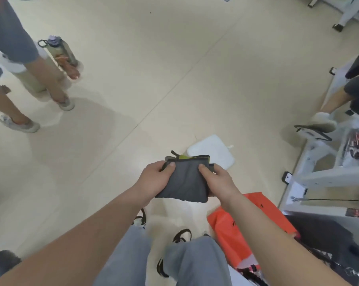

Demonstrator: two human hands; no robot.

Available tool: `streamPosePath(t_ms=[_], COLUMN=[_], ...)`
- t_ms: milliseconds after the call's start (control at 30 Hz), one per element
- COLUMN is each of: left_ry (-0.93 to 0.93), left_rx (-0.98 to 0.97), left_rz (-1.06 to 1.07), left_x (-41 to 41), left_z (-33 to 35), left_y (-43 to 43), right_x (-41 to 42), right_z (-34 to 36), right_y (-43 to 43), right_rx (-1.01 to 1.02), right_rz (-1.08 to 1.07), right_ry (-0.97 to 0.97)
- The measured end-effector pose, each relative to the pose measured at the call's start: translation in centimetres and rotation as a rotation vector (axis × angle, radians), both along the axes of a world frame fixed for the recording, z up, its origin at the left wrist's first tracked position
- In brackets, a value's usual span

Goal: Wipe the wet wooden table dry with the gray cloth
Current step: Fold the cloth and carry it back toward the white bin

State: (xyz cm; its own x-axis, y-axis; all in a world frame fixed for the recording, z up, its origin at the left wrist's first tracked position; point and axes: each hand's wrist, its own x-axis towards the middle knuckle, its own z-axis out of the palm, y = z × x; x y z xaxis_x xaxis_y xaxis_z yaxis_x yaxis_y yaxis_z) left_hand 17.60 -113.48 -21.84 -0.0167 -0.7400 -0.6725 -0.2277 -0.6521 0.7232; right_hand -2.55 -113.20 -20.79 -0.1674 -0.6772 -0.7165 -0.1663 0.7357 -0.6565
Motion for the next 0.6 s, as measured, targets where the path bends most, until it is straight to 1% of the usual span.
streamPosePath(t_ms=[100,200,267,367,433,533,600], left_ry=[-0.01,0.025,0.067,0.144,0.172,0.203,0.227], left_rx=[0.01,0.041,0.062,0.042,0.0,-0.099,-0.074], left_rz=[-0.084,-0.161,-0.172,-0.159,-0.157,-0.186,-0.199], left_x=[-2.9,-6.1,-8.1,-11.0,-12.8,-15.1,-15.9], left_z=[-7.5,-16.3,-22.3,-30.9,-34.8,-38.8,-41.2], left_y=[-4.9,-8.4,-10.1,-13.1,-15.1,-18.0,-19.1], right_x=[-2.6,-5.8,-7.6,-10.4,-12.2,-14.9,-15.9], right_z=[-7.9,-17.2,-23.4,-32.0,-36.1,-40.4,-42.4], right_y=[-3.8,-6.7,-8.5,-11.7,-13.8,-16.6,-18.1], right_rx=[-0.012,-0.025,-0.026,-0.082,-0.131,-0.256,-0.305], right_rz=[-0.057,-0.133,-0.189,-0.251,-0.272,-0.282,-0.254], right_ry=[0.054,0.122,0.141,0.186,0.215,0.318,0.407])
